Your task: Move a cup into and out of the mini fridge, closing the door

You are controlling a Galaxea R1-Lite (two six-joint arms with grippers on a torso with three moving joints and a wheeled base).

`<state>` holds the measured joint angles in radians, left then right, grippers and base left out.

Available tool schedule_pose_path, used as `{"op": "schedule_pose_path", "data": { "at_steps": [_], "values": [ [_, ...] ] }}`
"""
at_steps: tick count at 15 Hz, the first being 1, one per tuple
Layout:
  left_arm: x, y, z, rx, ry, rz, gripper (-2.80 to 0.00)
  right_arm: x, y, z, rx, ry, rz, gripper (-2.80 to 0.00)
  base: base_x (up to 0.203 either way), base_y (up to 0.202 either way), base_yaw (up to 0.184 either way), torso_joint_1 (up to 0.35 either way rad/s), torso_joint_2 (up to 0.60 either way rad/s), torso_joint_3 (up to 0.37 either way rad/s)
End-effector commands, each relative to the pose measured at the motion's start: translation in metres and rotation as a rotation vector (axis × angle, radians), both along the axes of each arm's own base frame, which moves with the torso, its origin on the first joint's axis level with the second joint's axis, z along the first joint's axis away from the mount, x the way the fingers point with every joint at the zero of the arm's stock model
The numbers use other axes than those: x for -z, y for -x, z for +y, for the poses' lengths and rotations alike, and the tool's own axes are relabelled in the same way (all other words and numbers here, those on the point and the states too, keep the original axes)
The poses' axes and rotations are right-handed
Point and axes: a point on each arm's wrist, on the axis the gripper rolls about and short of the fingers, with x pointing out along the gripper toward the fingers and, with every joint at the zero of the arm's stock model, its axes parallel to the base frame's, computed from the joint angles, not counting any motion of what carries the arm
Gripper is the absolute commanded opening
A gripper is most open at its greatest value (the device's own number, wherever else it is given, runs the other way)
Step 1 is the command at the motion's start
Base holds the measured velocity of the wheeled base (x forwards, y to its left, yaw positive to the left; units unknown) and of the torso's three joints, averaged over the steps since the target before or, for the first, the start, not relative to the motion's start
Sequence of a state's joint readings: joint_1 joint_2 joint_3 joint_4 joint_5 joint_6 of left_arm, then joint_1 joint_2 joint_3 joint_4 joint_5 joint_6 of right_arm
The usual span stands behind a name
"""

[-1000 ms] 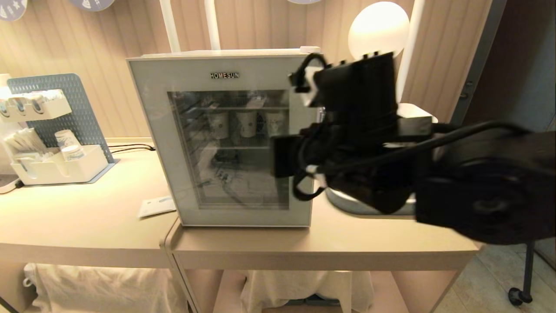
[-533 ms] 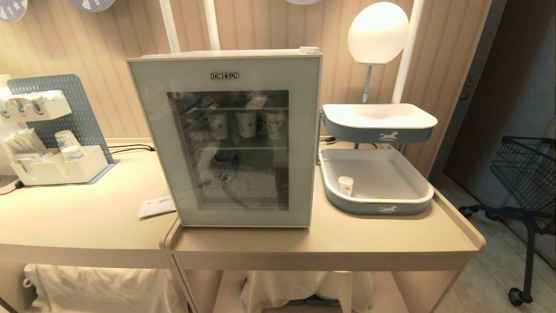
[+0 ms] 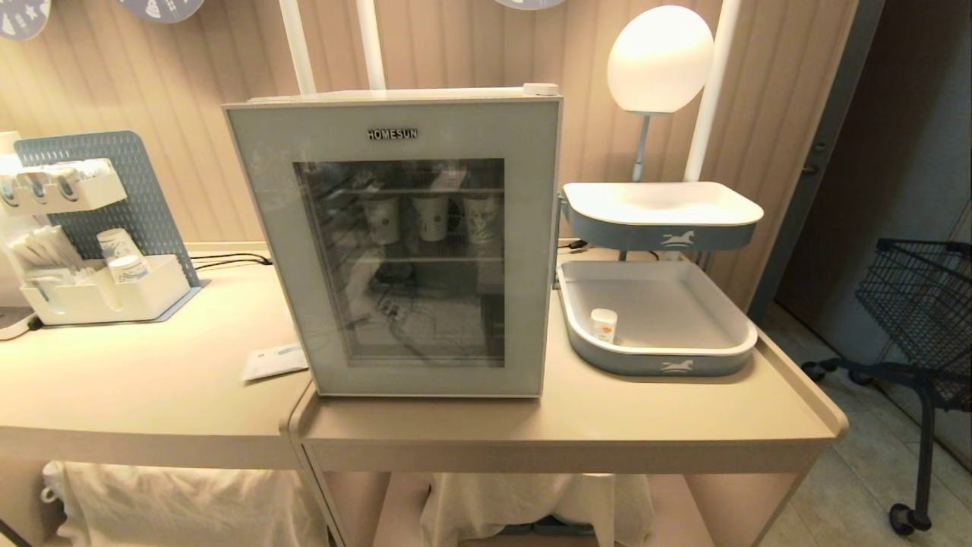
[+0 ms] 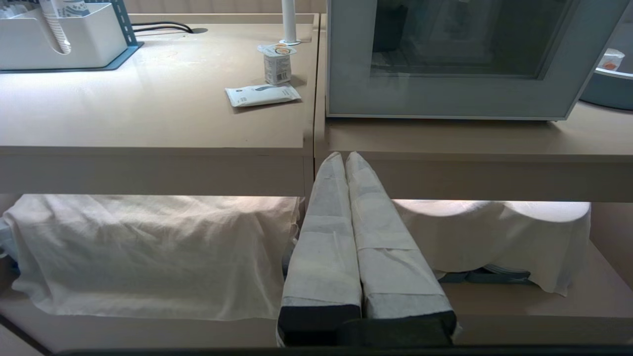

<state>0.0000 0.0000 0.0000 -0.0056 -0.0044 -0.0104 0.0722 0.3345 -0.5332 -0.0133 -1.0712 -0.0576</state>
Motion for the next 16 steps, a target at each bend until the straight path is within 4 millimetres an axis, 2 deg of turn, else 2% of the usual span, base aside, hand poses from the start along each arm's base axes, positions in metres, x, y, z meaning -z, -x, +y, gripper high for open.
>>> {"op": "schedule_pose_path", "data": {
  "at_steps": [1,3,4,5,7,9,11,12,14,16],
  "values": [
    [0.000,0.000,0.000,0.000,0.000,-0.002,-2.80,0.019,0.007,0.006,-0.006,0.034,-0.008,-2.80,0.000,0.000,0.000,0.000,0.00,0.000],
    [0.000,0.000,0.000,0.000,0.000,-0.002,-2.80,0.041,0.020,0.006,-0.080,0.061,-0.077,-2.80,0.000,0.000,0.000,0.000,0.00,0.000],
    [0.000,0.000,0.000,0.000,0.000,-0.002,-2.80,0.052,0.025,0.007,-0.188,0.096,-0.110,-2.80,0.000,0.000,0.000,0.000,0.00,0.000],
    [0.000,0.000,0.000,0.000,0.000,-0.002,-2.80,0.068,0.020,0.010,-0.338,0.132,-0.106,-2.80,0.000,0.000,0.000,0.000,0.00,0.000],
    [0.000,0.000,0.000,0.000,0.000,-0.002,-2.80,0.109,-0.003,0.014,-0.600,0.186,-0.016,-2.80,0.000,0.000,0.000,0.000,0.00,0.000],
    [0.000,0.000,0.000,0.000,0.000,-0.002,-2.80,0.136,-0.013,0.019,-0.844,0.204,0.087,-2.80,0.000,0.000,0.000,0.000,0.00,0.000],
    [0.000,0.000,0.000,0.000,0.000,-0.002,-2.80,0.152,-0.014,0.023,-1.016,0.116,0.208,-2.80,0.000,0.000,0.000,0.000,0.00,0.000],
    [0.000,0.000,0.000,0.000,0.000,-0.002,-2.80,0.156,-0.013,0.023,-1.011,0.080,0.246,-2.80,0.000,0.000,0.000,0.000,0.00,0.000],
    [0.000,0.000,0.000,0.000,0.000,-0.002,-2.80,0.151,-0.014,0.022,-0.995,0.068,0.162,-2.80,0.000,0.000,0.000,0.000,0.00,0.000],
    [0.000,0.000,0.000,-0.001,-0.007,-0.004,-2.80,0.151,-0.014,0.022,-0.995,0.067,0.161,-2.80,0.000,0.000,0.000,0.000,0.00,0.000]
  ]
}}
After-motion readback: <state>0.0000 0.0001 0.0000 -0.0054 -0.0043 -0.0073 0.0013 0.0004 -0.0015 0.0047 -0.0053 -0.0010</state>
